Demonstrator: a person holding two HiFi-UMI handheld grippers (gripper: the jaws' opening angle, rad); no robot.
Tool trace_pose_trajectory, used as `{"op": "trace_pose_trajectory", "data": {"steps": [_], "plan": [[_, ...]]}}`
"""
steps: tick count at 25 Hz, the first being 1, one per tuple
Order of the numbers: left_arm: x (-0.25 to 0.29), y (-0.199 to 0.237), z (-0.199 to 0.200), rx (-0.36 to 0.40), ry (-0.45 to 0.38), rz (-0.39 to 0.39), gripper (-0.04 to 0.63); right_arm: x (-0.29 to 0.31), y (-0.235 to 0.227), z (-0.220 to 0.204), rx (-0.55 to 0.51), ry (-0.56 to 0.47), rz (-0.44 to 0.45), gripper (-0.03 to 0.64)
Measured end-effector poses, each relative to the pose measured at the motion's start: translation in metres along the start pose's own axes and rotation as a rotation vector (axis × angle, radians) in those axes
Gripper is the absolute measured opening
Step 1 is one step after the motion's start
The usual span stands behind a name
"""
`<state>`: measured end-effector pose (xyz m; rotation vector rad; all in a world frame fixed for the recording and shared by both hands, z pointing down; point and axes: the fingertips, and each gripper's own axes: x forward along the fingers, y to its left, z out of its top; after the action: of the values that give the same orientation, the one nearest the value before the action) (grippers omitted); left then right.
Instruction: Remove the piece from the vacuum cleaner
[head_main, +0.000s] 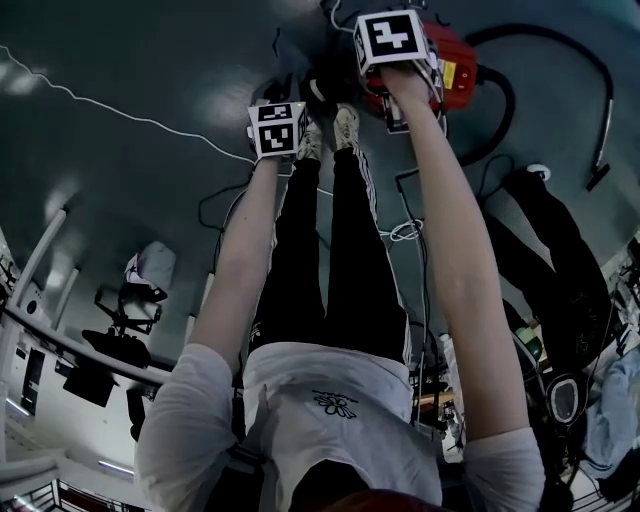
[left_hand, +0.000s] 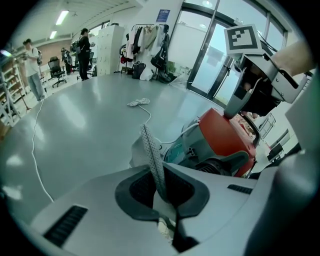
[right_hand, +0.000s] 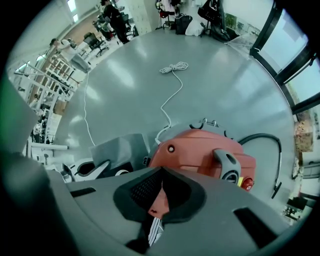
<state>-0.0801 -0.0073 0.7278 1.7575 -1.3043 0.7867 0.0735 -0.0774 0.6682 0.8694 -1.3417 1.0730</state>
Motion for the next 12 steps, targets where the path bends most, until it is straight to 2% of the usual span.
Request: {"op": "trace_pose_trajectory", "data": {"steps": [8, 12], "plan": [[0.001, -0.002, -0.004, -0.037, 0.006, -0.011, 0.017, -0.002, -0.01, 0.003, -0.088, -0.049, -0.117, 0.012], [-0.003, 0.001, -0.011, -0.041, 0.007, -0.022, 0.017, -0.001, -0.006, 0.002, -0.099, -0.049, -0.113, 0.012]]}}
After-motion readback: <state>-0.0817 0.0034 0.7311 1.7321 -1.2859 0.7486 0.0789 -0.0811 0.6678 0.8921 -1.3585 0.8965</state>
